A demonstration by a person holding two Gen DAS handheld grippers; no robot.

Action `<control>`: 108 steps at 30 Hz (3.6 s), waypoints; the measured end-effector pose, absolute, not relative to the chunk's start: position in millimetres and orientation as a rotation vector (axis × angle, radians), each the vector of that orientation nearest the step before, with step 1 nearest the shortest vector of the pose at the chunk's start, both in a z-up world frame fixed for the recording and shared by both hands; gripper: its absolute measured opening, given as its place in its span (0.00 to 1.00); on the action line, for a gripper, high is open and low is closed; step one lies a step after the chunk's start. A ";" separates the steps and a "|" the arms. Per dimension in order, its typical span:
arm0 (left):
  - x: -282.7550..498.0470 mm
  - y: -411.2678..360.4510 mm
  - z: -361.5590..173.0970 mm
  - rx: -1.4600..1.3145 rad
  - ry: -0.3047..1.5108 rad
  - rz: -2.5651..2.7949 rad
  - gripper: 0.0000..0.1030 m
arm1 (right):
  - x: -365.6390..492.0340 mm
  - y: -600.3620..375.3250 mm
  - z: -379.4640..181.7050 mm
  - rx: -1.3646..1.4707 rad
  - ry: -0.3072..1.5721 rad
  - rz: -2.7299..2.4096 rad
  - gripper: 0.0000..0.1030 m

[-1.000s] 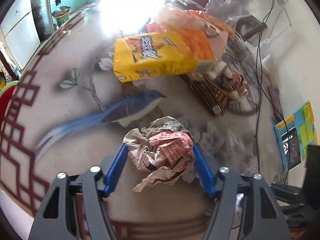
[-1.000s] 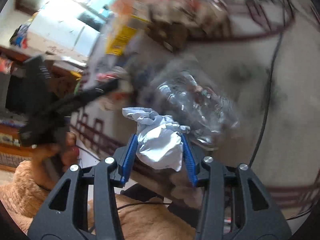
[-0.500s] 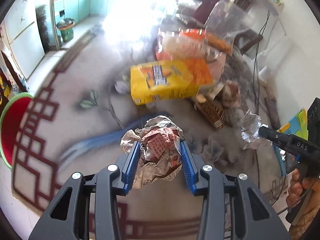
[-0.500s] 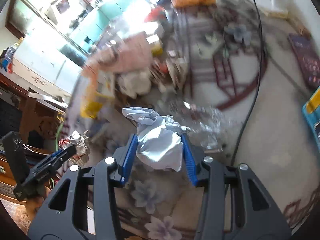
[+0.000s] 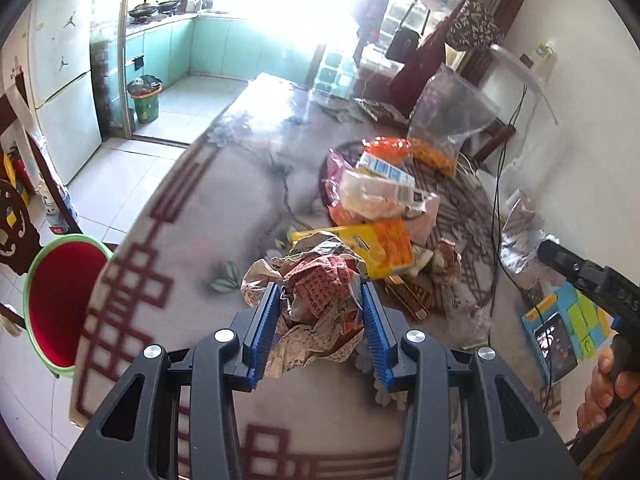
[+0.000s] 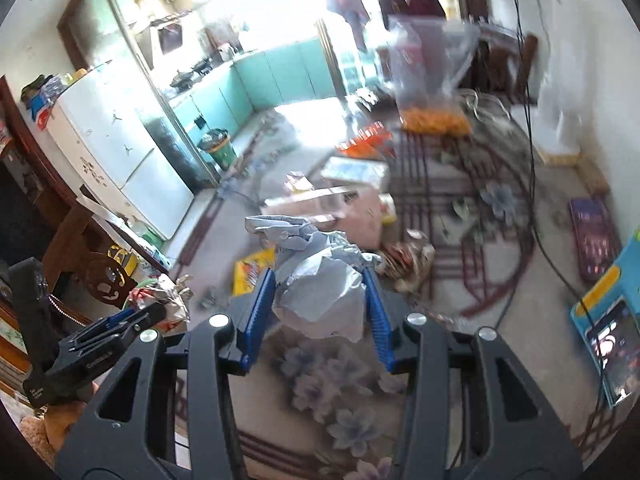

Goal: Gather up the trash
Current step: 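Move both tools over the red bucket and open them to drop the paper and tissue, then return both tools to the table and grasp a clear plastic bag with the right tool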

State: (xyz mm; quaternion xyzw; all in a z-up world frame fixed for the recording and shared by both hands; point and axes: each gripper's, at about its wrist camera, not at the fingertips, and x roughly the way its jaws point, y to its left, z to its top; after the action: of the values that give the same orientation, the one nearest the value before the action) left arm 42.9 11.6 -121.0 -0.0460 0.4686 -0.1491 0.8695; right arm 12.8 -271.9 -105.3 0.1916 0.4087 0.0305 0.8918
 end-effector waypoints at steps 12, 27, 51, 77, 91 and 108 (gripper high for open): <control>65.0 84.2 -102.1 -0.128 0.935 -0.300 0.38 | 35.7 -187.3 -71.9 0.311 0.808 0.085 0.43; 111.1 176.1 -116.2 -0.126 0.985 -0.308 0.38 | 61.4 -95.7 -76.9 0.269 0.867 0.044 0.43; 122.1 316.0 -155.6 -0.179 1.039 -0.002 0.39 | 124.3 62.7 -126.9 0.225 1.049 0.442 0.43; 151.7 370.4 -216.6 -0.172 1.183 0.111 0.39 | 163.9 157.5 -180.2 0.191 1.223 0.668 0.51; 152.1 365.9 -216.8 -0.153 1.183 0.096 0.40 | 147.0 112.7 -158.7 0.246 1.156 0.572 0.69; 147.2 319.9 -205.3 -0.176 1.166 0.003 0.60 | 69.5 -71.4 -167.8 0.327 1.125 0.109 0.77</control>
State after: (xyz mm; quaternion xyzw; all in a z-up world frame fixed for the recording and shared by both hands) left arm 147.2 319.9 -205.3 -0.0830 0.5499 0.0013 0.8311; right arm 69.5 -71.4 -167.8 0.1540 0.5306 0.0512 0.8320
